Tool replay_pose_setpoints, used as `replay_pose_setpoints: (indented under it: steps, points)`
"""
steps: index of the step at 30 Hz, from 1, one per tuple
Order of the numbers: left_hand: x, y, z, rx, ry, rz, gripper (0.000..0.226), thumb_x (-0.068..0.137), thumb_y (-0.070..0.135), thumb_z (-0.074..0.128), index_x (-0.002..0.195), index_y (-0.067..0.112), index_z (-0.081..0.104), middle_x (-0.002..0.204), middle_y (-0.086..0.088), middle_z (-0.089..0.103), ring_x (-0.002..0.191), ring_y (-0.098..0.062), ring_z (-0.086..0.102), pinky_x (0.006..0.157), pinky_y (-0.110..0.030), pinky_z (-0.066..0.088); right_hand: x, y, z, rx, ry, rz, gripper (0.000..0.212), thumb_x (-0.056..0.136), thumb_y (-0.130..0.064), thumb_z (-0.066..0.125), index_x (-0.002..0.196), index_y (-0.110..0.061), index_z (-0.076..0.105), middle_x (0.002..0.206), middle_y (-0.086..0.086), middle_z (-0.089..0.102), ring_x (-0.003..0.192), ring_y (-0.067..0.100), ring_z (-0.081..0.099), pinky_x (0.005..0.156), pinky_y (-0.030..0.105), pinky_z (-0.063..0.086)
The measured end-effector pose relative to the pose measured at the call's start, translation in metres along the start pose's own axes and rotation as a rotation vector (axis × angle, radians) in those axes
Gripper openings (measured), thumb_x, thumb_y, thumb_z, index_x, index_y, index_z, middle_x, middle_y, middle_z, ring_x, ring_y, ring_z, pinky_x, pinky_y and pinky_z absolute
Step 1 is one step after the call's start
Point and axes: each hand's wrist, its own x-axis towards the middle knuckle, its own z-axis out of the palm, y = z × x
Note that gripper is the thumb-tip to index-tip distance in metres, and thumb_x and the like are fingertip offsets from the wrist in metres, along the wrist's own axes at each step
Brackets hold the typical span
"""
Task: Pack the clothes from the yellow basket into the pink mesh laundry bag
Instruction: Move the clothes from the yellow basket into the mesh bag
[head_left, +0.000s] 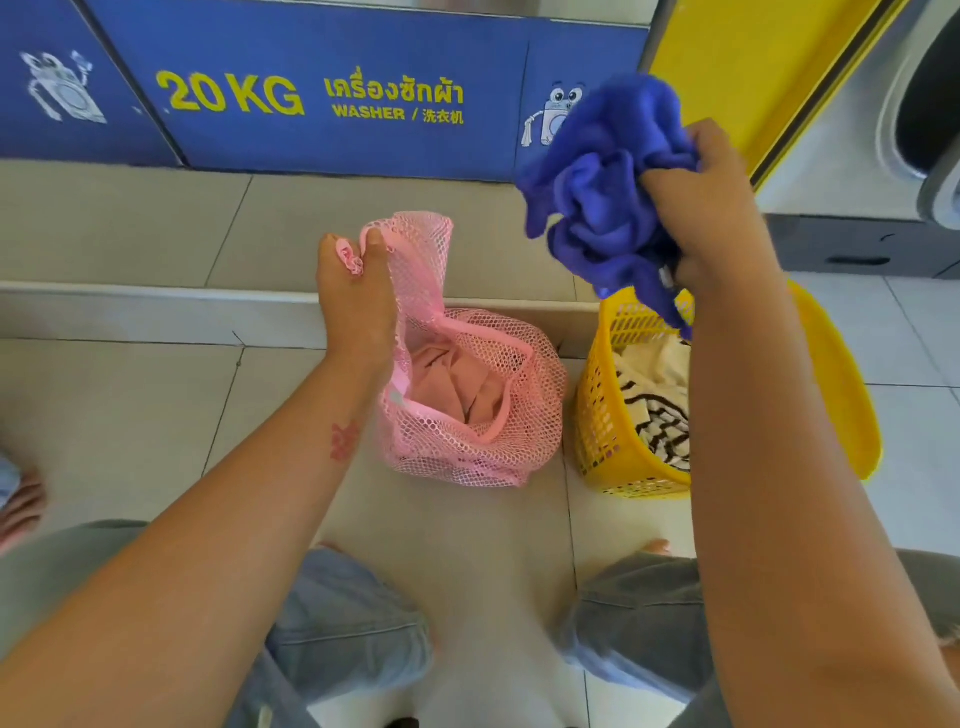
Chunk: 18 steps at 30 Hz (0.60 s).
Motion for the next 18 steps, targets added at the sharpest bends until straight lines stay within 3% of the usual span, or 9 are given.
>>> replay_pose_setpoints:
  steps: [3,6,8,10,11,13,15,18]
  points:
    - [0.004,0.002,-0.001,-0.021,0.022,-0.015,0.031,0.099,0.032,0.048,0.077,0.022,0.029,0.078,-0.004,0.034,0.068,-0.014,0.033,0.059,-0.024,0.034,-0.012,0.027,0.038,0.021,-0.147,0.092,0.017,0.083,-0.003,0.053,0.086,-0.019,0.047,0.071,0.001,0.05,0.059,0.007,0.048,0.053,0.022,0.041]
    - [0.004,0.003,0.001,-0.092,-0.014,-0.043,0.03,0.098,0.034,0.048,0.077,0.022,0.03,0.084,-0.007,0.036,0.073,-0.015,0.036,0.066,-0.032,0.037,-0.025,0.069,0.086,-0.112,-0.433,0.274,0.019,0.084,-0.002,0.056,0.096,-0.015,0.052,0.079,0.011,0.053,0.072,0.018,0.049,0.063,0.032,0.042]
    - [0.0,0.001,0.004,-0.105,-0.069,-0.051,0.034,0.097,0.035,0.05,0.074,0.024,0.028,0.078,-0.001,0.034,0.067,-0.011,0.034,0.062,-0.026,0.037,-0.036,0.096,0.121,-0.216,-0.531,0.31,0.018,0.085,-0.004,0.058,0.098,-0.015,0.053,0.085,0.011,0.056,0.077,0.021,0.053,0.066,0.031,0.041]
    - [-0.004,-0.002,0.007,-0.091,-0.115,-0.04,0.037,0.097,0.036,0.051,0.072,0.025,0.026,0.069,0.004,0.029,0.057,-0.007,0.03,0.051,-0.02,0.034,-0.047,0.119,0.154,-0.318,-0.488,0.212,0.025,0.084,-0.007,0.057,0.109,-0.013,0.054,0.106,0.015,0.062,0.094,0.027,0.06,0.075,0.031,0.043]
    - [-0.005,-0.004,0.008,-0.088,-0.135,-0.04,0.038,0.096,0.037,0.051,0.071,0.026,0.026,0.067,0.005,0.029,0.055,-0.007,0.03,0.048,-0.019,0.034,-0.053,0.13,0.168,-0.36,-0.501,0.13,0.036,0.084,-0.007,0.057,0.119,-0.011,0.053,0.124,0.017,0.058,0.111,0.03,0.057,0.085,0.033,0.044]
    - [-0.004,-0.006,0.006,-0.064,-0.151,-0.038,0.038,0.095,0.04,0.052,0.068,0.028,0.027,0.065,0.008,0.031,0.054,-0.006,0.031,0.047,-0.018,0.034,-0.069,0.154,0.185,-0.556,-0.697,-0.037,0.059,0.088,-0.015,0.06,0.144,-0.011,0.038,0.157,0.016,0.027,0.142,0.032,0.031,0.111,0.038,0.031]
    - [0.002,-0.007,0.002,-0.048,-0.152,-0.024,0.04,0.095,0.041,0.052,0.068,0.028,0.025,0.066,0.006,0.027,0.057,-0.008,0.027,0.05,-0.021,0.031,-0.083,0.185,0.184,-0.867,-0.887,-0.12,0.068,0.095,-0.033,0.053,0.153,-0.02,0.021,0.164,0.011,0.004,0.15,0.033,0.01,0.119,0.048,0.018]
    - [0.01,-0.011,-0.008,-0.029,-0.147,-0.023,0.04,0.094,0.043,0.052,0.07,0.027,0.024,0.075,-0.002,0.024,0.065,-0.015,0.023,0.059,-0.032,0.026,-0.092,0.219,0.163,-1.172,-0.947,-0.056,0.062,0.098,-0.045,0.042,0.153,-0.037,0.015,0.165,0.005,-0.002,0.151,0.033,0.002,0.117,0.059,0.013]
